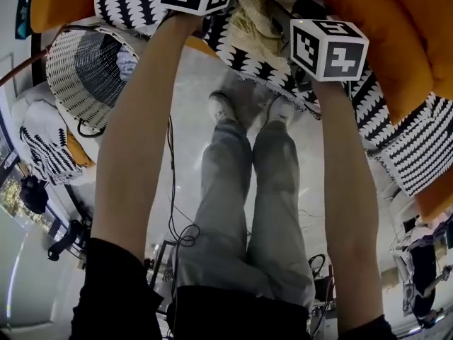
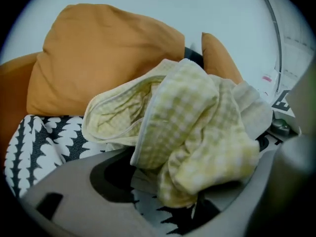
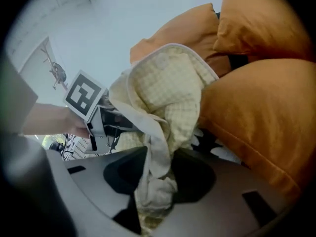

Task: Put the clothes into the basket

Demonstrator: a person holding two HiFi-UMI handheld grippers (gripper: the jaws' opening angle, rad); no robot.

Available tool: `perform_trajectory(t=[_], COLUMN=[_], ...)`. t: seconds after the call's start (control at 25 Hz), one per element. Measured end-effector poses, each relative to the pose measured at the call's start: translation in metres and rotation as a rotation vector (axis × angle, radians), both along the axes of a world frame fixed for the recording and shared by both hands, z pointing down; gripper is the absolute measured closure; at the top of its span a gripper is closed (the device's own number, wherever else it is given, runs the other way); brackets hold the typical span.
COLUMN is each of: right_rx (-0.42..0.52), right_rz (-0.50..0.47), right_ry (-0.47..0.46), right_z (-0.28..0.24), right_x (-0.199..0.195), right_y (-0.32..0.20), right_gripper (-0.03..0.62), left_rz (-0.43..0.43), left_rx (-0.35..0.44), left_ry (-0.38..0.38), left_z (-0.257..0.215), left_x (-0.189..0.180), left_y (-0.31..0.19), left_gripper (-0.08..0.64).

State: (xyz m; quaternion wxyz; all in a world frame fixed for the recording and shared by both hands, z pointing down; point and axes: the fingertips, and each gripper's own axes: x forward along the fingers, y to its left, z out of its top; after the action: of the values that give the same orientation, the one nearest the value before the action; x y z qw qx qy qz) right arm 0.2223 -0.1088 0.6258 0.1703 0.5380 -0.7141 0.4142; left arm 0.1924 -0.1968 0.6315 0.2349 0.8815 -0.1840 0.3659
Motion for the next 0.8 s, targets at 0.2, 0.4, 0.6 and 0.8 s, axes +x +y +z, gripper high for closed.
perform_trajectory(t=[0.2, 0.4, 0.6, 0.8], right_rx=[0.013, 0.065, 0.135, 0.212], right_rz=[-0.055, -0.081, -0.088, -0.146], right_ry=[0.055, 0.186, 0.265, 0.254], right_z=[-0.022, -0.071, -0.12, -0.167], right_x=[-0.001, 0.006, -0.007, -0.069], right_y=[0.0, 0.012, 0.024, 0.021], right_gripper=[0.517, 0.52, 0.522, 0.522], left_rz=[-0.064, -0.115, -0.144, -0.237], left_rx=[-0.006, 0.033, 0.077, 0.145], left_ry=[0.091, 0.198, 0.276, 0.302], left_z=[-0.026, -0.08, -0.135, -0.18], left_x=[-0.001, -0.014, -0.043, -0.112], left_y=[0.013, 0.035, 0.063, 0.071], left_gripper=[0.489, 0.494, 0.495, 0.497])
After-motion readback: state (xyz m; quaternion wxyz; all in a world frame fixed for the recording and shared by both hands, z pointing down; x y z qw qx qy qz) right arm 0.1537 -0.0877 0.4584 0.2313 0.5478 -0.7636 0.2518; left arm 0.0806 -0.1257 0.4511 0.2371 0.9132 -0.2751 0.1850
